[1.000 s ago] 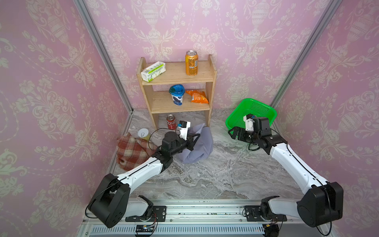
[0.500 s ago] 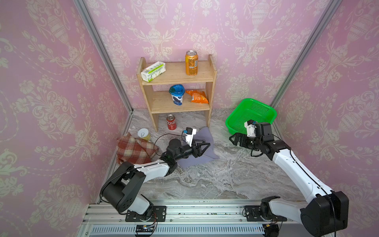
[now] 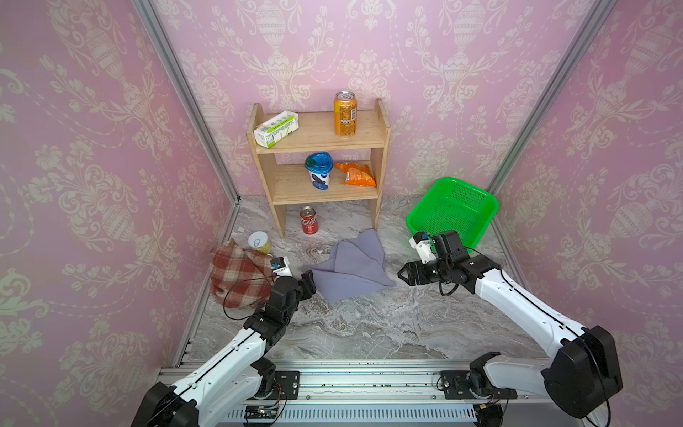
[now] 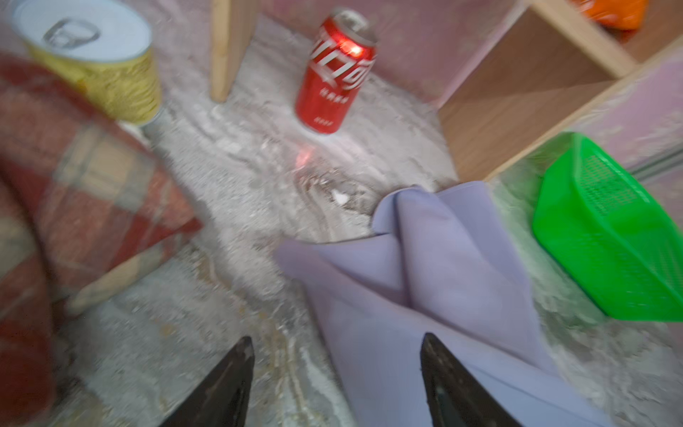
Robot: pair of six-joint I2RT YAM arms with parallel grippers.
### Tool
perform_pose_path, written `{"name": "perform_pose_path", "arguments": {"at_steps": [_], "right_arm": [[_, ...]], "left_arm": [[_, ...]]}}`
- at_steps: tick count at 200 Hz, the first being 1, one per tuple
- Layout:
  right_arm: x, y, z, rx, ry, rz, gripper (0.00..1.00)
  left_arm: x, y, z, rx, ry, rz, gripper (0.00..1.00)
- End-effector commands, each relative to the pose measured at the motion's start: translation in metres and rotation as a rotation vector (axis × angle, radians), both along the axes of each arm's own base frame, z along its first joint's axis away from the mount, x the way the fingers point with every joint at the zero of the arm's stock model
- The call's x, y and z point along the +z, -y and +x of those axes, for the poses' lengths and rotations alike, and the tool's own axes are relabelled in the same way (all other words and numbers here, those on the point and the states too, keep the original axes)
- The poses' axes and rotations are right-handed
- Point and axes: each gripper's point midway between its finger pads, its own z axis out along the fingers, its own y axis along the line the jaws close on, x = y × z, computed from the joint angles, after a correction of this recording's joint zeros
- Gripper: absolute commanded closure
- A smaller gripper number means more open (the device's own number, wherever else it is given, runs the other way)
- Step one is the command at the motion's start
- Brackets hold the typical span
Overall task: Roll up the skirts
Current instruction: Adjust the basket at the corner of the board.
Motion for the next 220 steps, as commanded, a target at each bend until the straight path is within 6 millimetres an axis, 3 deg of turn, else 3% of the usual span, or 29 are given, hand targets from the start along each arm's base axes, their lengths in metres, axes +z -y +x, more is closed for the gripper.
{"name": "perform_pose_path", "arguments": {"at_steps": [1, 65, 119, 147, 168, 188, 220], "right_arm": [[-0.012, -0.006, -0.010, 0.123, 0.015, -0.064, 0.12], [-0.010, -0.021, -0.002, 0.185, 0.058, -0.064, 0.08], [-0.022, -0.027, 0.002, 0.220, 0.039, -0.105, 0.08], [-0.025, -0.028, 0.004, 0.219, 0.033, -0.109, 0.08], [-0.030, -0.029, 0.004, 0.219, 0.016, -0.110, 0.08], [-0.035, -0.027, 0.004, 0.222, -0.003, -0.129, 0.08], [-0.045, -0.022, 0.001, 0.242, -0.006, -0.192, 0.06]], "left_arm": [[-0.013, -0.004, 0.006, 0.062, -0.050, -0.104, 0.26], [-0.024, -0.021, 0.048, 0.130, -0.058, -0.246, 0.22], [-0.030, 0.002, 0.087, -0.011, -0.068, -0.336, 0.24], [-0.048, 0.004, 0.094, -0.021, -0.103, -0.414, 0.26], [-0.057, 0.007, 0.098, -0.025, -0.105, -0.484, 0.36], [-0.065, 0.007, 0.097, -0.017, -0.107, -0.520, 0.52], [-0.060, 0.006, 0.100, -0.018, -0.089, -0.517, 0.71]]}}
